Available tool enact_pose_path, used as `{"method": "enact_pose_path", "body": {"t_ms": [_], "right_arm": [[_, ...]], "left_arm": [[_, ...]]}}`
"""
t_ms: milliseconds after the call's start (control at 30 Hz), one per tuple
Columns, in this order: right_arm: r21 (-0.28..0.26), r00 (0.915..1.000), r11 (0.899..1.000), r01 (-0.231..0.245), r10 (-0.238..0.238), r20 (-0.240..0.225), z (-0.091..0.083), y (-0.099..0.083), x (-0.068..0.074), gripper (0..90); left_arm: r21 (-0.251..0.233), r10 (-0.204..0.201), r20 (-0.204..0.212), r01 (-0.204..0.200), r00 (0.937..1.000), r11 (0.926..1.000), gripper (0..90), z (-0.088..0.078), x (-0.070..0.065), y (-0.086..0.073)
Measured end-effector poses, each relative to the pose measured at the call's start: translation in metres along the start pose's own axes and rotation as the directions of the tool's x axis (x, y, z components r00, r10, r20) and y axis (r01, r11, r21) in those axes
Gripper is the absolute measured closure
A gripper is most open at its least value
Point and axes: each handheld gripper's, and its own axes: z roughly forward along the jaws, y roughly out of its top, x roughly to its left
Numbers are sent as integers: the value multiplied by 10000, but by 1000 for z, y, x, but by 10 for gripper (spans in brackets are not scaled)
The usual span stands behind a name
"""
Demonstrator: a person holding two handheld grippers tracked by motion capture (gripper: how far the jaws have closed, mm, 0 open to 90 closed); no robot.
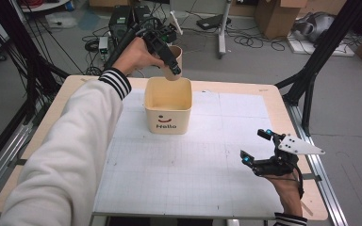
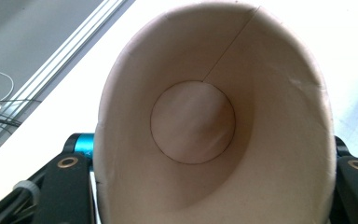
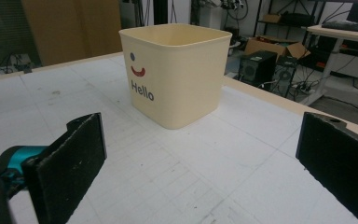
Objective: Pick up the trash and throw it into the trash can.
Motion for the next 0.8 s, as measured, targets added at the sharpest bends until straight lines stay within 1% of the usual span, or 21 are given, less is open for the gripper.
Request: {"method": "enact_pose_path", "body": {"t_ms": [33,133,267,333,367,400,433,467,500,533,567,633,700,767,800], "right_arm": [[28,10000,10000,-45,45,-6,0,0,0,4],[51,10000,10000,-30,30,-16,1,-1,0,3],[35,10000,10000,-17,17,-7,0,-1,0,3],[5,10000,10000,7,-7,5,0,-1,-1,4],[18,10000,10000,-9,9,12,0,-1,0,4],[7,10000,10000,20,-20,6,1,-1,-1,3],[25,10000,10000,-8,8,-12,1,-2,0,4],[68,10000,10000,-22,22,-21,1,-1,0,3],[68,10000,10000,-24,24,-29,1,-2,0,4],[87,10000,10000,-29,30,-46,1,-2,0,4],[109,10000,9999,-8,9,-37,1,-2,0,4],[107,10000,9999,1,0,-28,1,-2,0,4],[112,10000,9999,12,-12,-21,1,-2,0,4],[115,10000,9999,9,-9,-7,1,-2,0,3],[108,10000,9999,-10,10,-15,1,-2,0,3]], "left_arm": [[-29,2,32,-2,10000,10000,335,2,0,0],[93,72,16,-72,10000,9999,335,9,0,-1],[269,259,-39,-258,9997,9993,334,18,0,-4],[-8,50,115,-50,9999,10000,335,23,1,-7],[-21,7,160,-7,9999,10000,334,25,3,-9],[235,55,94,-57,9999,9997,334,30,4,-13],[390,169,-39,-167,9998,9991,334,32,5,-14],[450,178,-73,-175,9998,9988,333,34,6,-16],[333,107,-36,-106,9999,9994,333,37,6,-18],[149,-94,97,92,9999,9998,333,39,7,-21],[118,-142,161,140,9998,9998,334,41,8,-23],[492,64,-63,-61,10000,9988,333,46,9,-26],[457,30,13,-31,10000,9989,333,51,9,-28],[203,-164,198,160,9997,9997,334,56,10,-32],[285,-160,221,153,9996,9995,333,59,10,-33]]}}
